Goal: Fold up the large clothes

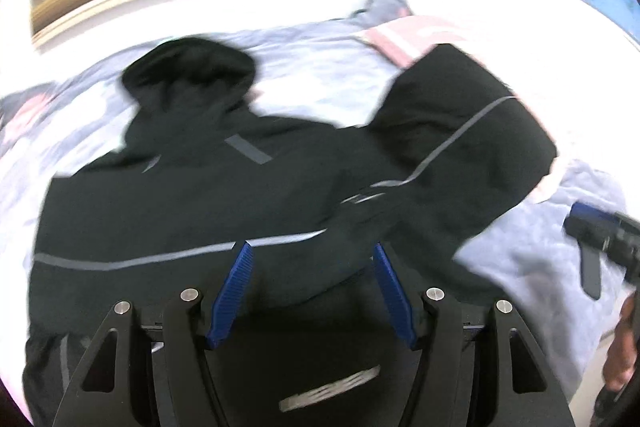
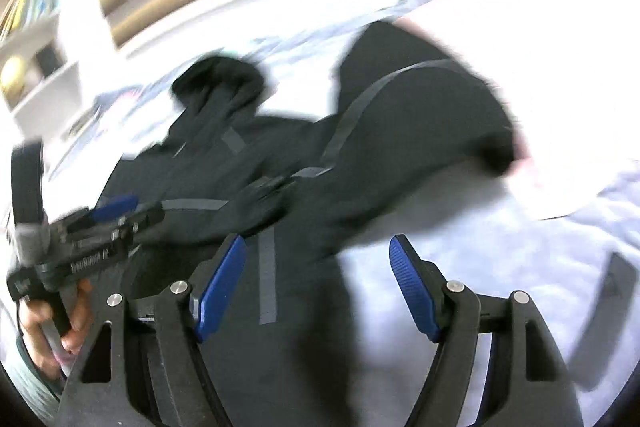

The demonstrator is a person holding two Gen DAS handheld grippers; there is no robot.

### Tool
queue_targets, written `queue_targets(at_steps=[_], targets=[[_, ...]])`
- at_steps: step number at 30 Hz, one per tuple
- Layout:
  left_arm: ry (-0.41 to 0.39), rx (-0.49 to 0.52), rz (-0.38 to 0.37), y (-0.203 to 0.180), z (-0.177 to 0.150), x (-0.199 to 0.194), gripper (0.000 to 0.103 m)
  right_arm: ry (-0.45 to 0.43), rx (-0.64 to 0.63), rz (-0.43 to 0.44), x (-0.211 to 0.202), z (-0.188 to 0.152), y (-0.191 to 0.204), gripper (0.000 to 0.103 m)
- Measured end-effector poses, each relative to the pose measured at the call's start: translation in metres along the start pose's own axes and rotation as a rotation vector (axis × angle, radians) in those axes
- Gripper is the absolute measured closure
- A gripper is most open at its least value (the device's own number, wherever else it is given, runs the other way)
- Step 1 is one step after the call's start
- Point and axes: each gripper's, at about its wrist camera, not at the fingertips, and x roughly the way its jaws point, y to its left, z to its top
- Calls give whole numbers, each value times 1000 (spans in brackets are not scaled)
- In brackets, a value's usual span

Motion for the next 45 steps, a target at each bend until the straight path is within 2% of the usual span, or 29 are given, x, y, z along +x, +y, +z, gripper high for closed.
queue_targets(at_steps=[3,4,7,12,16,23,25,27,28,31,32,34,37,43,45], targets=[[14,9,-21,-33,15,26,39,0,102,-112,5,19,-68,26],[25,-2,-31,-39,18,36,39,11,153,-120,8,22,-91,26],[61,-69,-67,-47,27,69,39,46,311,-100,28,31,-152,26],[156,-159,-83,-46,23,126,39,102,500,-8,72,42,-214,26],[150,-159,-88,-44,8,141,39,145,551,62,108,52,-225,26],[109,-111,-73,-51,-1,140,38,236,614,126,182,61,-208,26],[102,-103,-67,-53,-2,141,37,258,613,115,199,59,-199,26],[100,-95,-61,-54,-3,141,37,252,553,49,205,62,-185,28],[100,-93,-59,-54,-3,141,37,241,510,17,204,65,-176,46],[101,-89,-53,-57,-5,136,37,212,411,-61,196,70,-158,76],[102,-75,-42,-60,-4,134,37,191,396,-65,188,72,-155,81],[96,-49,-30,-65,-2,128,38,161,395,-52,178,72,-160,85],[56,-20,-44,-72,7,111,38,97,350,-97,142,79,-164,86],[-37,-12,-140,-98,43,81,38,-15,241,-202,60,105,-179,86],[-45,9,-169,-116,50,81,38,-43,204,-274,38,111,-191,86]])
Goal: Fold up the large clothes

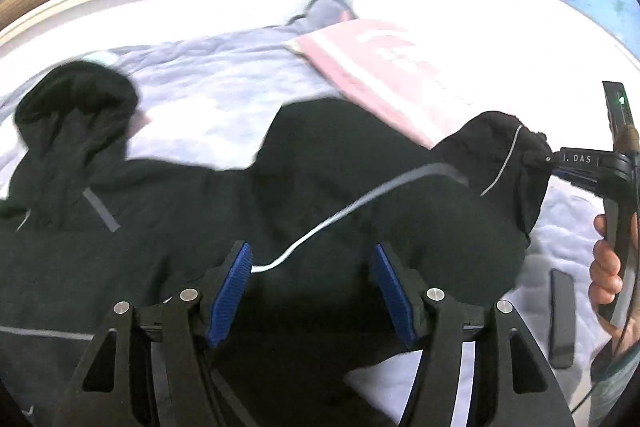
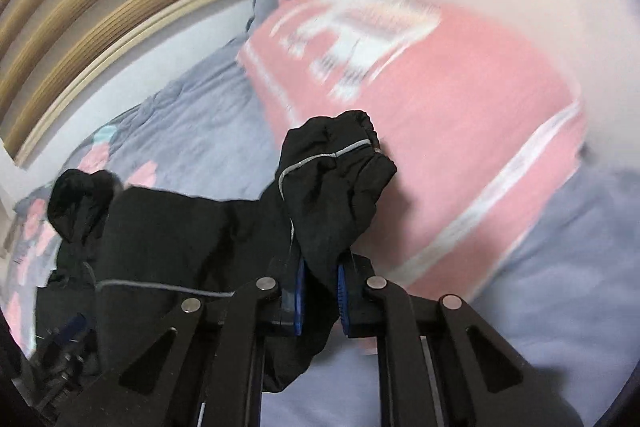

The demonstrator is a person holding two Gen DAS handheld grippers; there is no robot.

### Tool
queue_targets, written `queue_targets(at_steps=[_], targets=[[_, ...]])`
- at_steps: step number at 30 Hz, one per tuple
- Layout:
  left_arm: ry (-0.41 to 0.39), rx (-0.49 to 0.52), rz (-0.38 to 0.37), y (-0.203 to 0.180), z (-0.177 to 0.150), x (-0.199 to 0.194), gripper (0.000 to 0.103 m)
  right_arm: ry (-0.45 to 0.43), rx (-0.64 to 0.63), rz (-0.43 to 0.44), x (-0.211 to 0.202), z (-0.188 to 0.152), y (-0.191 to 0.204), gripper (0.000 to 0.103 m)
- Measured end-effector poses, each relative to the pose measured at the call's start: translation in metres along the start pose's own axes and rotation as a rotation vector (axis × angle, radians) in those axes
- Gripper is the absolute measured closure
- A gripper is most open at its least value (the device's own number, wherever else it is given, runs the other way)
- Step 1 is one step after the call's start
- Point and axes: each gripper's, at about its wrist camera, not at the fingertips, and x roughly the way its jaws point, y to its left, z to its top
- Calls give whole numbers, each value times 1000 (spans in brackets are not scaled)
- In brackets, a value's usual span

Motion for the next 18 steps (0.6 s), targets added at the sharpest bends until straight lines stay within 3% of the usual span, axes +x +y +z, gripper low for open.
queue_targets(at_steps=[4,8,10,15,18], targets=[[63,56,-44,-28,-5,26,38,-5,-31,-82,-4,7,-24,86],[251,30,-61,-29,-28,81,38,88,6,-96,27,-6,-49,86],[313,30,-44,-30,-40,98,38,137,36,-77,38,-17,-63,77],[282,56,-55,-32,-43,94,38,152,208,75,38,-33,-105,51],[259,36,-80,-27,-46,89,38,112,285,144,29,-34,-120,49]])
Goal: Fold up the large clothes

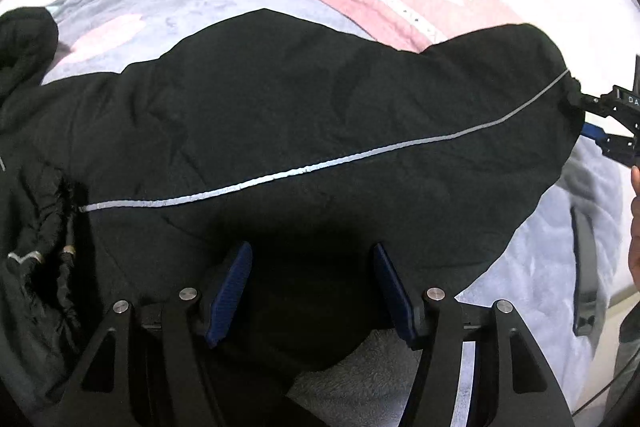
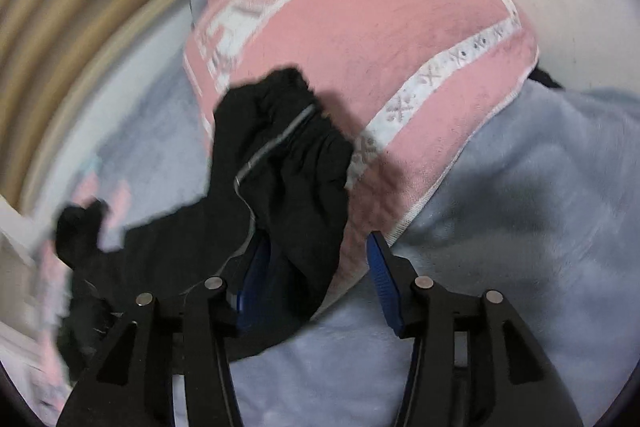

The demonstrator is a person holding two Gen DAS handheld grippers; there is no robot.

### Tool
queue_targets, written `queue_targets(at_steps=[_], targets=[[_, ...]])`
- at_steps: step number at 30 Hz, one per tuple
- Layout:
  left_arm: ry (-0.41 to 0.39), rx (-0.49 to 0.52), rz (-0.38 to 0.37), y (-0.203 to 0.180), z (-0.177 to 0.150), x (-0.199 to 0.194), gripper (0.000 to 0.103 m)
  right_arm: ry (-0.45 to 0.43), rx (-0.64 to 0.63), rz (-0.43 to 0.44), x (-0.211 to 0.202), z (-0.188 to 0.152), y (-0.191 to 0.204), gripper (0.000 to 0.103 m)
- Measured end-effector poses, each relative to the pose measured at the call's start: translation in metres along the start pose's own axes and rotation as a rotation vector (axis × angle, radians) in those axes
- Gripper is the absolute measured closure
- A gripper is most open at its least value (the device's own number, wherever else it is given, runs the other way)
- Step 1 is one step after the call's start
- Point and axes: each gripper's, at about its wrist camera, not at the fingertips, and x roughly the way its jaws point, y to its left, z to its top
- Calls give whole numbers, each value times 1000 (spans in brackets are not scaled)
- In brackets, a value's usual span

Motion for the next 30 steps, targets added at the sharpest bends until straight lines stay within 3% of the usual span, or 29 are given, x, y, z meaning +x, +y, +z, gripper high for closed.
queue_targets(at_steps=[7,8,9,10,13,16,20,22,24,25,30], targets=[[-9,6,10,-2,-1,-7,38,38,21,10,22,11,11,49],[-14,9,10,-2,-1,-11,38,51,16,4,27,11,15,53],[-24,13,9,-1,-2,-19,38,48,-1,-3,28,10,20,71],[-35,12,4,2,-4,-28,38,37,-27,-11,26,8,27,80],[-70,7,-9,12,-8,-60,38,-33,-117,25,5,-2,58,84],[-127,-5,11,31,-16,-102,38,-76,-217,33,-15,-15,102,84],[-175,-70,98,73,-34,-159,38,-105,-340,69,-37,-38,173,84],[-172,-99,179,94,-43,-181,38,-104,-404,95,-43,-54,214,84],[-170,-134,317,118,-57,-206,38,-98,-457,113,-46,-70,247,84],[-173,-145,341,125,-65,-213,38,-91,-492,120,-46,-83,270,84],[-225,-225,349,174,-99,-260,38,-38,-626,148,-36,-143,359,84]])
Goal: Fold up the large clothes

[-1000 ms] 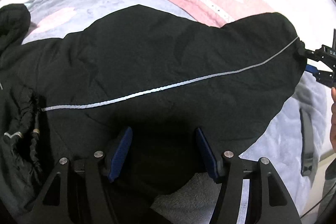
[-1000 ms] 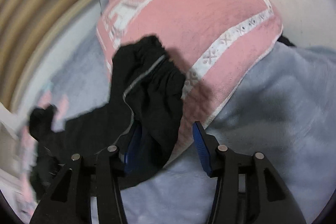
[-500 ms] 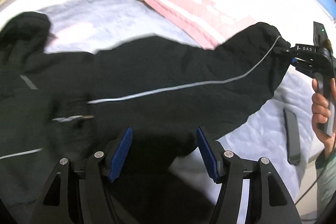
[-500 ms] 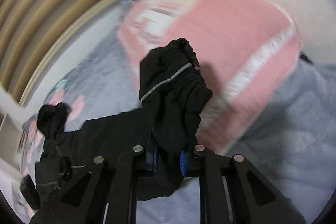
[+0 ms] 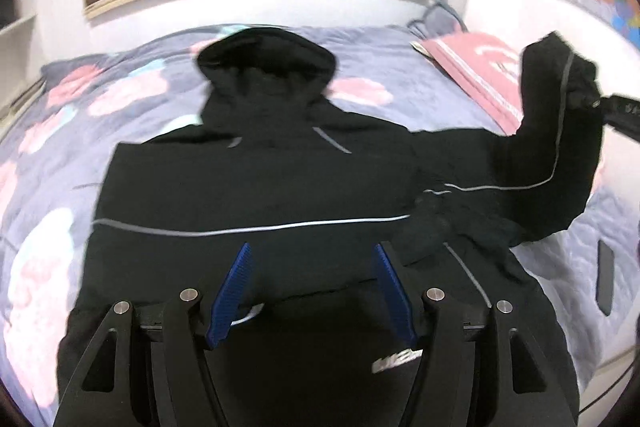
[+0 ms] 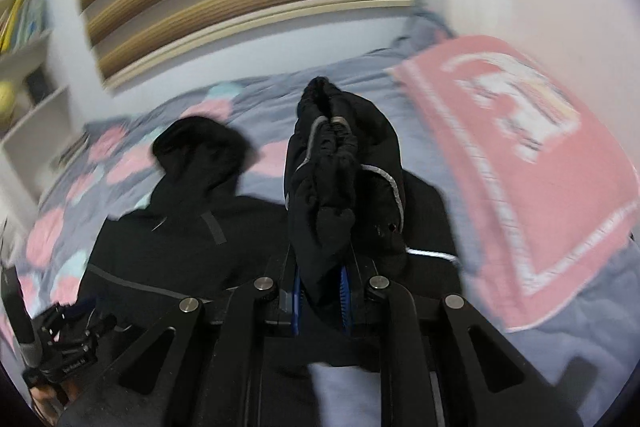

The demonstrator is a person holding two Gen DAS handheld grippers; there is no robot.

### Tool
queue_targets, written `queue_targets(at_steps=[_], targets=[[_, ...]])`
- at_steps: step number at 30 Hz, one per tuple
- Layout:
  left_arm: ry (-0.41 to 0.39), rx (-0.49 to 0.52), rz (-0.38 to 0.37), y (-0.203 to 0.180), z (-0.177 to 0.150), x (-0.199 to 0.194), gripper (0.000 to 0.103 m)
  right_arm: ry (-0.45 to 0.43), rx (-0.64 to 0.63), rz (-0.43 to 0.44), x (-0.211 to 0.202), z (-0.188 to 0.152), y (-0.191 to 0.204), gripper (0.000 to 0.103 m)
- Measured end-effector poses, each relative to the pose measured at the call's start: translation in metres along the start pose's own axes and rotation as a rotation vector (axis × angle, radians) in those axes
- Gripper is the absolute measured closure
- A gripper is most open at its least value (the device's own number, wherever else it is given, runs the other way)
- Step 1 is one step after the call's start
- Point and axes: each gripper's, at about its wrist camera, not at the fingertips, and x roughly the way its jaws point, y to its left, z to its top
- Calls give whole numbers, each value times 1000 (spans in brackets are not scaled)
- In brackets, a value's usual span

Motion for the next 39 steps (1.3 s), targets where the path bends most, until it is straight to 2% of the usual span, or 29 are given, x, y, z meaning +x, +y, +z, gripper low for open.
queue_targets(at_steps=[4,9,14,18,21,24,27,28,30,32,35,38,39], targets=[[-34,-41,-7,46,-13,-23,38,35,-112,35,27,-9,93,84],[-30,-70,-3,92,-33,-30,38,116,-227,86,74,-35,193,84],[-43,-180,54,145,-61,-35,38,209,-303,164,131,-77,266,85],[-37,-286,48,185,-74,-31,38,273,-323,182,180,-115,304,85],[-14,-307,52,197,-77,-24,38,286,-351,140,204,-135,314,84],[5,-312,39,199,-76,-16,38,279,-368,130,208,-137,316,82],[17,-320,-12,199,-74,-14,38,296,-357,178,196,-130,306,67],[18,-326,-35,199,-71,-13,38,287,-347,194,186,-128,299,58],[21,-331,-103,196,-64,-13,38,259,-326,216,166,-126,286,49],[33,-324,-159,191,-54,-8,38,216,-299,231,141,-124,264,49],[49,-311,-214,176,-39,4,38,170,-266,199,117,-123,234,49],[79,-327,-287,163,-26,26,38,155,-221,166,100,-127,198,49],[87,-332,-289,161,-24,32,38,156,-207,161,97,-128,190,49]])
